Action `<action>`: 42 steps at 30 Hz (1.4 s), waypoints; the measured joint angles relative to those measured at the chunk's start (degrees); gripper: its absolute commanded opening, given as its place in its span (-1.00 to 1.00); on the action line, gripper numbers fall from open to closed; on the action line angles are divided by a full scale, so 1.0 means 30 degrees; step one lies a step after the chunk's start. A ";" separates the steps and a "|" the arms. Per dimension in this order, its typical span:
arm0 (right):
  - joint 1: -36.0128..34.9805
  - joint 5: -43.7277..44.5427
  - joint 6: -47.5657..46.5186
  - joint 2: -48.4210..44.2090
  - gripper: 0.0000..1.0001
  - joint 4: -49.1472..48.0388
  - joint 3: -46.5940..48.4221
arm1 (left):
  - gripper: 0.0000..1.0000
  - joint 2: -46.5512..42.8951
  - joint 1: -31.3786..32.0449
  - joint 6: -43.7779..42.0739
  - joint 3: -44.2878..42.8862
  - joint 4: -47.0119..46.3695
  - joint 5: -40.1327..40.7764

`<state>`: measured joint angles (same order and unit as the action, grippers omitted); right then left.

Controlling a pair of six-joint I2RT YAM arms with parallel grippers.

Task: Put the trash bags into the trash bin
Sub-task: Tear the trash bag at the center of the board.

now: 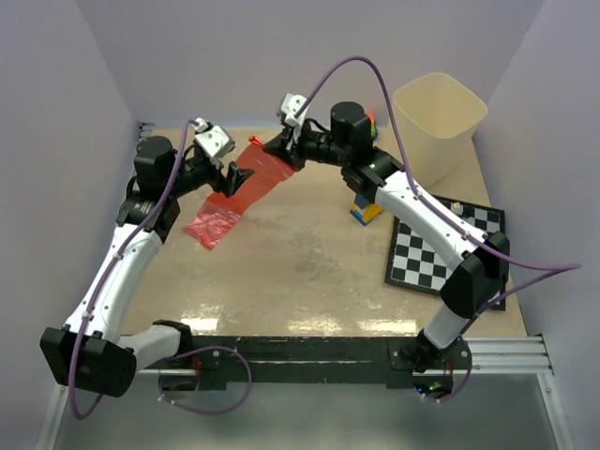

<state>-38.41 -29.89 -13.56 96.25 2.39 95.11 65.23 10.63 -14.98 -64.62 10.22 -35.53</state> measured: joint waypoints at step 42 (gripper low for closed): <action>0.0831 -0.0423 0.1443 -0.0590 -1.00 0.0546 -0.0576 | -0.27 0.3942 0.1144 -0.1712 -0.2892 -0.0437 -0.2543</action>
<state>-35.92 -31.16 -9.23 94.48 4.03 93.38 77.06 14.06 -20.12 -73.30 8.91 -43.16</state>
